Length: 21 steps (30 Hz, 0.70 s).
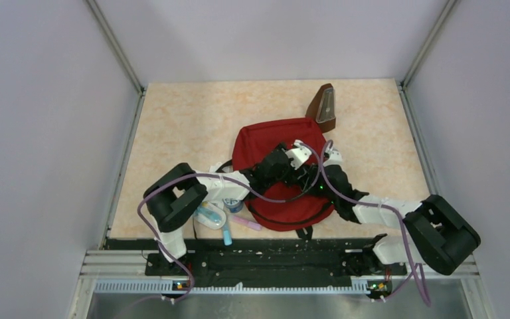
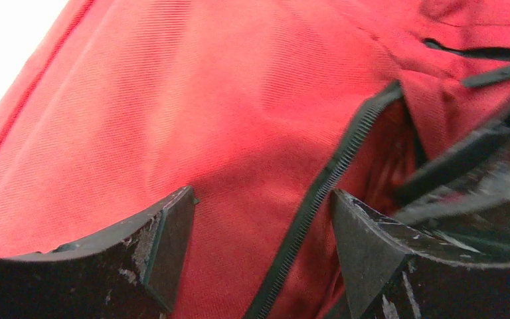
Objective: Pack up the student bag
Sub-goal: Adjust the student bag at the center of the board.
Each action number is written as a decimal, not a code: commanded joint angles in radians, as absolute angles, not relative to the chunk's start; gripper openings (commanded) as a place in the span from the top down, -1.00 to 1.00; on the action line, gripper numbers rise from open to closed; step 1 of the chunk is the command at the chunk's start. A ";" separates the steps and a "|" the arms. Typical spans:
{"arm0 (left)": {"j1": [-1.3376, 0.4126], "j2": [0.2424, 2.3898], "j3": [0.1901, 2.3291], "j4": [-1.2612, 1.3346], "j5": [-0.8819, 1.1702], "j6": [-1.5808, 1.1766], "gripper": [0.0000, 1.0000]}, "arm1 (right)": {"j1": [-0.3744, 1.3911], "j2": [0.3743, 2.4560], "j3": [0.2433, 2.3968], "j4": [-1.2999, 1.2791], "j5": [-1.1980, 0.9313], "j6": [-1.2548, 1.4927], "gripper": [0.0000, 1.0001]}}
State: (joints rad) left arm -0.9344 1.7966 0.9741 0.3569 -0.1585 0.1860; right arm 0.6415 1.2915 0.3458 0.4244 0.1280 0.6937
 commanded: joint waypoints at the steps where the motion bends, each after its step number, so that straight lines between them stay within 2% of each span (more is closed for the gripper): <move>1: -0.944 1.845 0.993 0.518 -0.433 0.199 -0.59 | 0.654 1.265 0.323 0.391 0.118 0.705 0.43; 6: -0.943 1.852 0.995 0.635 -0.649 0.243 -0.46 | 0.655 1.248 0.308 0.385 0.131 0.712 0.43; 10: -0.943 1.802 0.987 0.715 -0.673 0.288 -0.23 | 0.655 1.245 0.311 0.361 0.139 0.707 0.43; 13: -0.942 1.761 1.006 0.720 -0.655 0.307 -0.05 | 0.655 1.246 0.319 0.341 0.153 0.700 0.43; 21: -0.935 1.700 1.043 0.565 -0.435 0.267 -0.01 | 0.655 1.242 0.327 0.332 0.152 0.698 0.44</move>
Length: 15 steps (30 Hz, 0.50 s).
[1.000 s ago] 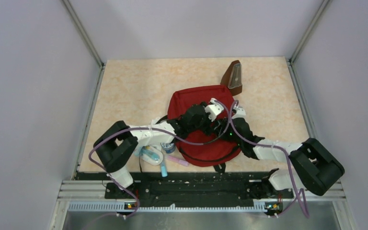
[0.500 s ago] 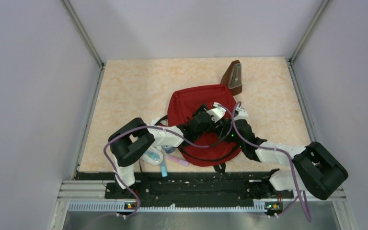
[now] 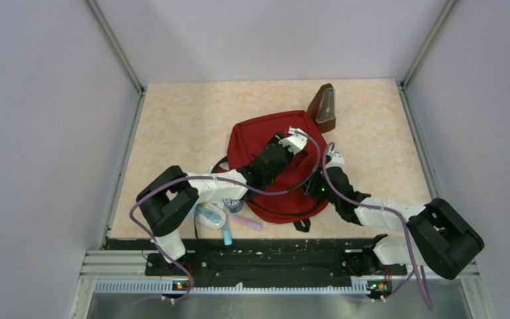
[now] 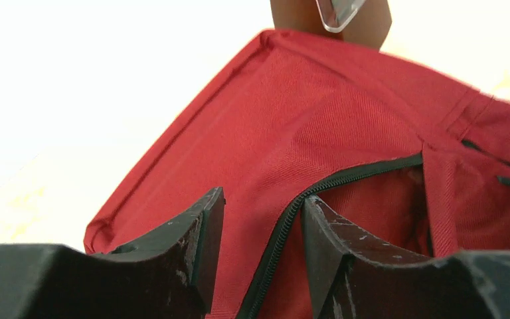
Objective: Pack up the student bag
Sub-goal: Adjust the student bag at the center of the board.
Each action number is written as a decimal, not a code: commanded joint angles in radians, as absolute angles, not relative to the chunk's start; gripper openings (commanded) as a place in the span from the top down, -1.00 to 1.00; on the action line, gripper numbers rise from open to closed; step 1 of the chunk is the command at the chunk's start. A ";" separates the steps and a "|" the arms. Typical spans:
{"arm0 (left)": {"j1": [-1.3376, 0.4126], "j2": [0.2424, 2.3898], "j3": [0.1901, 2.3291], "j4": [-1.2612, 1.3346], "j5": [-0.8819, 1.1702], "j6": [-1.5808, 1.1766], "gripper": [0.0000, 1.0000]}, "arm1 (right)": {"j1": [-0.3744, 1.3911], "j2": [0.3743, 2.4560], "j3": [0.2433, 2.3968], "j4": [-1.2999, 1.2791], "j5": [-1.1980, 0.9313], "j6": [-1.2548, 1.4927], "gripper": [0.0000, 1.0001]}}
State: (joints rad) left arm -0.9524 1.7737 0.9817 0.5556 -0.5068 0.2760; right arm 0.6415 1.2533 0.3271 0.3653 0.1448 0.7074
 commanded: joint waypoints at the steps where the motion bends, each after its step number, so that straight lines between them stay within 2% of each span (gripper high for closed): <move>1: -0.932 1.700 1.050 0.533 -0.413 0.257 0.00 | 0.654 1.229 0.328 0.326 0.146 0.701 0.44; 8: -0.912 1.713 1.048 0.473 -0.394 0.235 0.15 | 0.653 1.009 0.341 0.190 0.163 0.703 0.30; 9: -0.911 1.715 1.047 0.473 -0.401 0.237 0.25 | 0.654 0.971 0.350 0.154 0.171 0.702 0.27; 13: -0.911 1.684 1.017 0.513 -0.413 0.242 0.89 | 0.654 0.845 0.381 0.112 0.181 0.687 0.06; 15: -0.911 1.658 1.010 0.526 -0.405 0.236 1.00 | 0.654 0.825 0.406 0.120 0.182 0.678 0.02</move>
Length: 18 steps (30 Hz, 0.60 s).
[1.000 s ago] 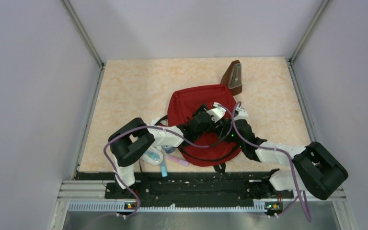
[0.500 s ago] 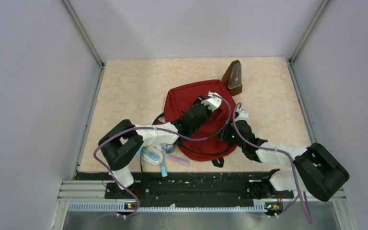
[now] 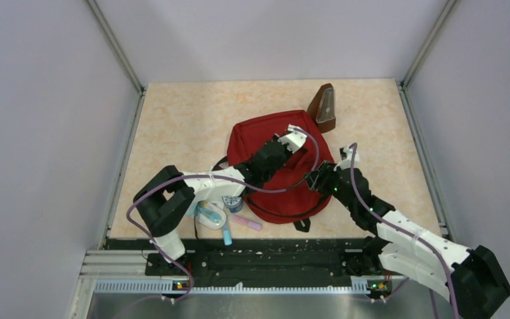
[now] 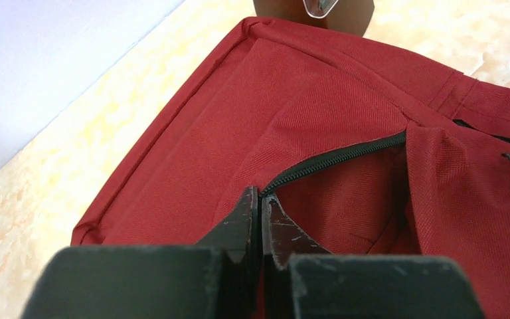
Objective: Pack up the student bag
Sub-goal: Adjust the student bag at the center of the board.
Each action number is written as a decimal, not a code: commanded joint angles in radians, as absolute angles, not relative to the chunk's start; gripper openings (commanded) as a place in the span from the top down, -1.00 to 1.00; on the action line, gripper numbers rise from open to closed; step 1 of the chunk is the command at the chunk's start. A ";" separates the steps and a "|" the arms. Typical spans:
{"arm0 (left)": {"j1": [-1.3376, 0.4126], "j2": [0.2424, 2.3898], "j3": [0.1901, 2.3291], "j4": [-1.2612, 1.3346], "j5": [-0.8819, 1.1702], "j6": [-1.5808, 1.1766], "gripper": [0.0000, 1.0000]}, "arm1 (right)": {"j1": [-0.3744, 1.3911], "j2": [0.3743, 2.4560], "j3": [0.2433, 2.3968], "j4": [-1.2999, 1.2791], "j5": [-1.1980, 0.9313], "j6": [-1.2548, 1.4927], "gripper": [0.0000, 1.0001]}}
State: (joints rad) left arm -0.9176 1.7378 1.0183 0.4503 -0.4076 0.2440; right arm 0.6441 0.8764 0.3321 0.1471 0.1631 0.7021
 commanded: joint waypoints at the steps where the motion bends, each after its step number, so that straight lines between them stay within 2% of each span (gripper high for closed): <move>1: -0.911 1.646 1.008 0.526 -0.397 0.230 1.00 | 0.654 0.829 0.418 0.129 0.181 0.671 0.00; 9: -0.911 1.596 1.006 0.500 -0.345 0.190 1.00 | 0.655 1.039 0.458 0.409 0.107 0.648 0.08; 18: -0.911 1.549 1.007 0.497 -0.343 0.176 1.00 | 0.654 1.373 0.488 0.504 0.207 0.704 0.74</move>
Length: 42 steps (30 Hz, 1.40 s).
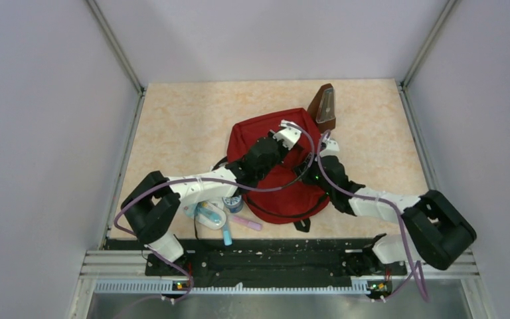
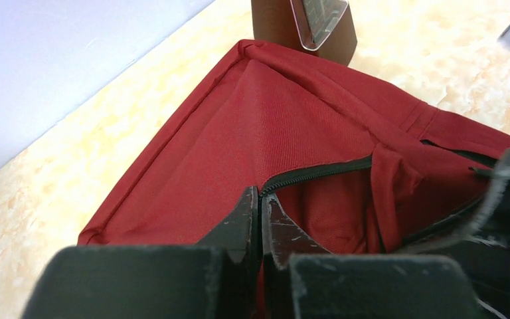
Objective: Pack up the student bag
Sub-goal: Adjust the student bag at the center of the board.
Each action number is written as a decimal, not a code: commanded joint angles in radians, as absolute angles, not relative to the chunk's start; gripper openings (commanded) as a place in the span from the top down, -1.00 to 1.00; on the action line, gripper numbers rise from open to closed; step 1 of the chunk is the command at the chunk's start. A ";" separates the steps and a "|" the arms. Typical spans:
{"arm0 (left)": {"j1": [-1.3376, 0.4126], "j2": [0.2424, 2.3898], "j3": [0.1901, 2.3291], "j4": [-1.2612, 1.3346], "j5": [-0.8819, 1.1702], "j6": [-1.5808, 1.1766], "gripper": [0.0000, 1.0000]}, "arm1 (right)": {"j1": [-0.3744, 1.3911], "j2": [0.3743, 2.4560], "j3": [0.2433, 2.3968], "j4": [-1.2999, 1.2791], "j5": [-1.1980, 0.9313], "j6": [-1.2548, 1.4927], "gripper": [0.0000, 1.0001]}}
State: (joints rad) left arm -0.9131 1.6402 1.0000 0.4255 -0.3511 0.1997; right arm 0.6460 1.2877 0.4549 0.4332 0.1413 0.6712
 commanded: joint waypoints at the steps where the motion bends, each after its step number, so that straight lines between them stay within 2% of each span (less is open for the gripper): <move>1: -0.911 1.542 1.010 0.496 -0.349 0.177 1.00 | 0.653 1.395 0.487 0.489 0.228 0.719 0.81; 4: -0.910 1.522 1.013 0.490 -0.357 0.179 1.00 | 0.653 1.436 0.463 0.469 0.264 0.760 0.90; 8: -0.908 1.516 1.014 0.481 -0.347 0.179 1.00 | 0.653 1.437 0.438 0.477 0.285 0.774 0.90; 12: -0.905 1.524 1.015 0.446 -0.318 0.175 1.00 | 0.654 1.340 0.450 0.455 0.222 0.714 0.76; 13: -0.903 1.525 1.019 0.429 -0.308 0.171 1.00 | 0.653 1.304 0.450 0.444 0.200 0.686 0.67; 14: -0.900 1.527 1.028 0.403 -0.294 0.163 1.00 | 0.653 1.258 0.450 0.429 0.180 0.659 0.49; 16: -0.893 1.529 1.049 0.333 -0.263 0.142 1.00 | 0.654 1.166 0.450 0.382 0.133 0.595 -0.09; 17: -0.889 1.529 1.055 0.313 -0.252 0.132 0.99 | 0.655 1.114 0.452 0.346 0.112 0.566 -0.29; 18: -0.888 1.526 1.055 0.297 -0.241 0.124 0.95 | 0.656 1.064 0.451 0.316 0.090 0.538 -0.44; 20: -0.887 1.516 1.048 0.283 -0.222 0.109 0.78 | 0.660 0.965 0.434 0.272 0.039 0.487 -0.55; 24: -0.884 1.474 1.020 0.266 -0.215 0.051 0.13 | 0.688 0.754 0.340 0.264 -0.063 0.438 -0.59; 29: -0.882 1.376 0.979 0.190 -0.179 -0.038 -0.33 | 0.760 0.632 0.237 0.361 -0.171 0.405 -0.60; 32: -0.880 1.304 0.983 0.064 -0.173 -0.106 -0.44 | 0.813 0.660 0.238 0.375 -0.186 0.365 -0.59; 35: -0.836 1.239 1.025 -0.167 -0.140 -0.199 -0.51 | 0.898 0.731 0.257 0.409 -0.160 0.305 -0.58; 40: -0.633 1.138 1.057 -0.379 0.069 -0.321 -0.52 | 1.062 0.948 0.360 0.480 -0.057 0.214 -0.58; 42: -0.580 1.092 1.057 -0.409 0.070 -0.299 -0.53 | 1.094 1.066 0.437 0.490 -0.010 0.222 -0.56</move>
State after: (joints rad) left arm -0.6884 1.1839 1.0161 -0.2455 -0.0380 -0.2283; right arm 1.0325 0.9127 0.2825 0.3782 -0.1009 0.2871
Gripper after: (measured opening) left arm 0.757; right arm 0.788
